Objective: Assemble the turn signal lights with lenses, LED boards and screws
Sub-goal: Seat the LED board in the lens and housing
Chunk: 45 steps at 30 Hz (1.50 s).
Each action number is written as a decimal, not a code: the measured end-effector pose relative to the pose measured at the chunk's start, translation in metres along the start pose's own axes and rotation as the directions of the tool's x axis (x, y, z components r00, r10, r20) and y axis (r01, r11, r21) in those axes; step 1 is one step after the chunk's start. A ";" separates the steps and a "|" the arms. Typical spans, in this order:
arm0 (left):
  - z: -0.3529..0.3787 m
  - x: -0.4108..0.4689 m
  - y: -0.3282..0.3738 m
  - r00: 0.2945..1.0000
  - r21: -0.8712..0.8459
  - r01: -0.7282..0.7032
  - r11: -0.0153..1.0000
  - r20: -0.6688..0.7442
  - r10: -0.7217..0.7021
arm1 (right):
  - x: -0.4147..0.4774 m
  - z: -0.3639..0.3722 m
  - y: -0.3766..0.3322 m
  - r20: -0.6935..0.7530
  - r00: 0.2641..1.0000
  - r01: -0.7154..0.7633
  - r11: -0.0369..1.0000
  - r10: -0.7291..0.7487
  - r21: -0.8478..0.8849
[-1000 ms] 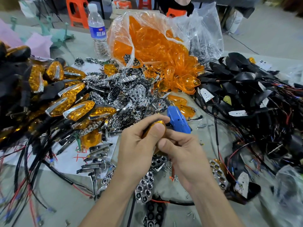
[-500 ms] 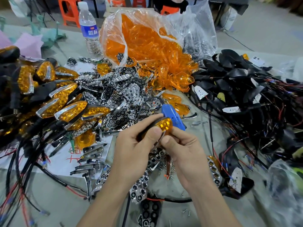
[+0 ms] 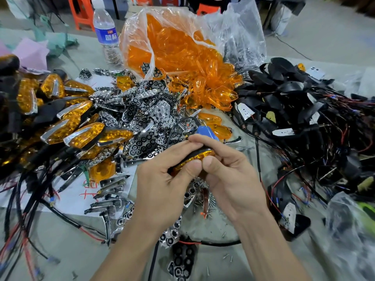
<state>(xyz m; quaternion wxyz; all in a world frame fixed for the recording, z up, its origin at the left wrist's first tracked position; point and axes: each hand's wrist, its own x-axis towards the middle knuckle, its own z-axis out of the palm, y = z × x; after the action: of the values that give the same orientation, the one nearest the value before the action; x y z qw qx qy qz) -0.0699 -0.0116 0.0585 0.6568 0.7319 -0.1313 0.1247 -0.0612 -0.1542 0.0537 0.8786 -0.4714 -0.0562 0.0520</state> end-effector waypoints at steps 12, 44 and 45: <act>0.000 -0.001 -0.016 0.984 0.095 0.139 0.986 0.100 -0.149 | -0.002 -0.012 -0.008 -0.071 0.990 0.126 0.992 -0.124 0.029; -0.049 0.025 -0.044 0.821 -0.218 0.569 0.793 0.090 -0.564 | 0.001 -0.022 -0.001 -0.152 0.965 -0.146 0.040 -0.214 -0.988; -0.048 0.024 -0.046 0.818 -0.263 0.562 0.784 0.037 -0.574 | -0.002 -0.025 0.002 -0.106 0.985 -0.124 -0.137 -0.137 -0.983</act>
<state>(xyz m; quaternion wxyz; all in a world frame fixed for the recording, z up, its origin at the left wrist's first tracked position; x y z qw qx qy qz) -0.0318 0.0406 0.0290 0.7572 0.6412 0.0945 -0.0807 -0.0592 -0.1735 0.0381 0.2218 -0.9736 -0.0019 -0.0539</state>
